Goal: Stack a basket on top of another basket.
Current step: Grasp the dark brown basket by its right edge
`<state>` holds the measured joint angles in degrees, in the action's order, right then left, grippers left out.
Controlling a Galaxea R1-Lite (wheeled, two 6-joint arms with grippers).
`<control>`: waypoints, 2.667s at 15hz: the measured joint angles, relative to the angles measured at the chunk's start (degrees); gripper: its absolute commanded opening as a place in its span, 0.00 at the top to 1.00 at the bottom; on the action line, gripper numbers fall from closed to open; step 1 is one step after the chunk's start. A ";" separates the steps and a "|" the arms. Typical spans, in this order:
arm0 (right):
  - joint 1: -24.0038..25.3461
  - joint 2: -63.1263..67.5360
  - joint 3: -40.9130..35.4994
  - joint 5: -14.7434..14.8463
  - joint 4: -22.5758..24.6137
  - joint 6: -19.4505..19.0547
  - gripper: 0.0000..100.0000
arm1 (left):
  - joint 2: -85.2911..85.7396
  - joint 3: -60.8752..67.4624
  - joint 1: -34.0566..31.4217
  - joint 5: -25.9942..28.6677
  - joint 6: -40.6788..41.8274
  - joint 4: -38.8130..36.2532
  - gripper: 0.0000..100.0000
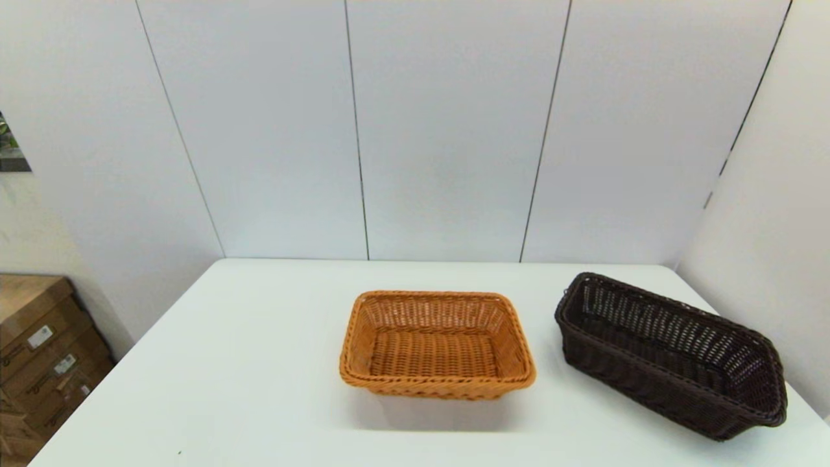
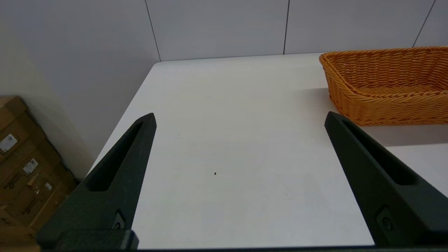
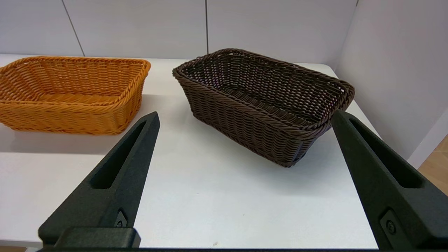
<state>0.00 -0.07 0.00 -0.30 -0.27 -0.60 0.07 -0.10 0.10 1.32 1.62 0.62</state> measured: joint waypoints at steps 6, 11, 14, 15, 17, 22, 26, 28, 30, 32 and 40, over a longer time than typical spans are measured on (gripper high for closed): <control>-0.05 0.00 0.00 -0.02 -0.06 -0.45 0.00 | 0.00 0.00 0.00 0.00 0.00 -0.02 0.00; -0.05 0.00 0.00 0.35 -0.02 0.71 0.00 | 0.00 0.00 0.00 -0.02 -0.02 -0.02 0.00; -0.05 0.00 0.00 0.28 0.09 0.38 0.00 | 0.00 0.00 0.00 0.02 -0.02 0.00 0.00; -0.05 0.00 0.00 0.20 0.17 0.13 0.00 | 0.00 0.00 0.00 0.00 -0.02 0.00 0.00; -0.05 0.00 0.00 -0.07 0.27 -0.85 0.00 | 0.00 0.00 0.00 0.00 -0.05 0.00 0.00; -0.10 0.00 2.52 -1.71 0.67 -1.00 0.00 | 0.00 0.00 0.00 -0.02 -0.02 0.00 0.00; -0.05 0.00 6.61 -4.75 0.37 -0.67 0.00 | 0.00 0.00 0.00 0.00 -0.06 -0.02 0.00; -0.07 0.00 8.35 -4.95 0.02 -0.77 0.00 | 0.00 0.00 0.00 0.00 -0.05 0.00 0.00; -0.10 0.00 10.17 -5.81 -1.40 -0.85 0.00 | 0.00 0.00 0.00 0.00 -0.06 0.00 0.00; -0.07 0.00 11.59 -6.50 -1.99 -0.94 0.00 | 0.00 0.00 0.00 -0.02 -0.05 -0.02 0.00; 1.37 9.19 16.45 -7.35 -1.82 -0.78 0.00 | 0.00 0.00 0.00 0.00 -0.05 0.00 0.00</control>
<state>1.37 9.12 16.45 -7.66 -2.08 -1.38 0.07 -0.10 0.10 1.32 1.57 0.62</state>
